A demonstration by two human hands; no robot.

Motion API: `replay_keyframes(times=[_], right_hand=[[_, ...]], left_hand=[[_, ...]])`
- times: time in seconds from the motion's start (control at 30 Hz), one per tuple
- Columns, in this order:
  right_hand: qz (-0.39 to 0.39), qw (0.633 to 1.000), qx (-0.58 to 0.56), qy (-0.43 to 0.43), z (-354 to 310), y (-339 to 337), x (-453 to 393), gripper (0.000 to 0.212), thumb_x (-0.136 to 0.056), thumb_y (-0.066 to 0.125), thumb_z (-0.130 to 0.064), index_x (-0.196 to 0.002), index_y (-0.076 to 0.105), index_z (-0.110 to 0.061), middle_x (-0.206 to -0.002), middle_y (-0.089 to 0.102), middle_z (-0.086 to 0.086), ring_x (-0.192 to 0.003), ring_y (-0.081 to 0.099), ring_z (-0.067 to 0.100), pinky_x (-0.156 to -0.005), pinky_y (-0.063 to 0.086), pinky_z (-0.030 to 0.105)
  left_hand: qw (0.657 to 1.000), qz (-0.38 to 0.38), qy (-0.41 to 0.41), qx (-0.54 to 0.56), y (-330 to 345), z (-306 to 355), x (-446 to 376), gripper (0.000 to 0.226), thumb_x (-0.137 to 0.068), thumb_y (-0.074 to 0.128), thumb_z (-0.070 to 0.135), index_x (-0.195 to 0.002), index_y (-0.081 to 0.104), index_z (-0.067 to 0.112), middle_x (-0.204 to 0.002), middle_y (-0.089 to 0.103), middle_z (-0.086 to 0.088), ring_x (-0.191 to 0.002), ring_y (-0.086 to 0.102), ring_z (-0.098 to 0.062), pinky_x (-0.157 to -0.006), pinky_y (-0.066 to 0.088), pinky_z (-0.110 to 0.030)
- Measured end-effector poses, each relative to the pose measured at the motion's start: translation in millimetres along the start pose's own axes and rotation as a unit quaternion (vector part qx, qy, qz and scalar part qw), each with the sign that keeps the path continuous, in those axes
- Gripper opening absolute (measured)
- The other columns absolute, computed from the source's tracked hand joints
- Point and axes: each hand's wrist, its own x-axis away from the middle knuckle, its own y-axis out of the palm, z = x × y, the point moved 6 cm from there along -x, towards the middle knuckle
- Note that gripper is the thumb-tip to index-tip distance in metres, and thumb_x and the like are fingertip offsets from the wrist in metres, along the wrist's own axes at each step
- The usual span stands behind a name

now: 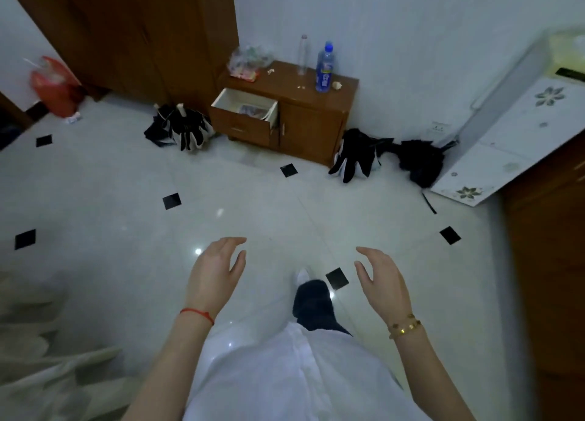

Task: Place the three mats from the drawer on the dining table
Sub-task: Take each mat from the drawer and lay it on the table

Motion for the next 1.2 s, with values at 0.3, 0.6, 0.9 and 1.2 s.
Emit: replay_keyframes(times=[0.3, 0.6, 0.9, 1.2], right_hand=[[-0.004, 0.999, 0.009, -0.051, -24, 25, -268, 0.029, -0.093, 0.059, -0.017, -0.121, 0.06, -0.009, -0.116, 0.065, 0.007, -0.108, 0.059, 0.024, -0.09, 0.039, 0.024], [-0.039, 0.99, 0.021, -0.136, -110, 59, -509, 0.03, -0.093, 0.058, -0.017, -0.122, 0.059, -0.009, -0.118, 0.065, 0.008, -0.11, 0.059, 0.025, -0.092, 0.048, 0.036], [-0.09, 0.988, 0.006, -0.125, -177, 152, -667, 0.028, -0.093, 0.057, -0.017, -0.12, 0.059, -0.008, -0.113, 0.064, 0.011, -0.106, 0.058, 0.028, -0.089, 0.048, 0.037], [-0.028, 0.997, -0.033, -0.067, -270, 197, -822, 0.027, -0.094, 0.056, -0.017, -0.12, 0.059, -0.01, -0.111, 0.064, 0.007, -0.103, 0.057, 0.022, -0.085, 0.048, 0.031]], left_hand=[[0.998, 0.045, -0.044, -0.002, 6, -34, -228, 0.024, -0.089, 0.062, 0.015, -0.112, 0.066, 0.013, -0.11, 0.069, -0.003, -0.1, 0.064, -0.023, -0.083, 0.049, -0.03], [0.99, 0.089, -0.105, -0.006, -23, -94, -423, 0.026, -0.092, 0.058, 0.018, -0.117, 0.064, 0.013, -0.112, 0.067, -0.004, -0.102, 0.063, -0.022, -0.083, 0.049, -0.03], [0.987, 0.065, -0.144, 0.01, -31, -205, -570, 0.026, -0.09, 0.061, 0.017, -0.116, 0.064, 0.015, -0.104, 0.068, -0.003, -0.086, 0.065, -0.021, -0.075, 0.056, -0.036], [0.999, 0.03, -0.007, -0.033, -85, -276, -801, 0.027, -0.089, 0.062, 0.012, -0.116, 0.064, 0.008, -0.107, 0.069, -0.009, -0.096, 0.065, -0.024, -0.085, 0.054, -0.035]])
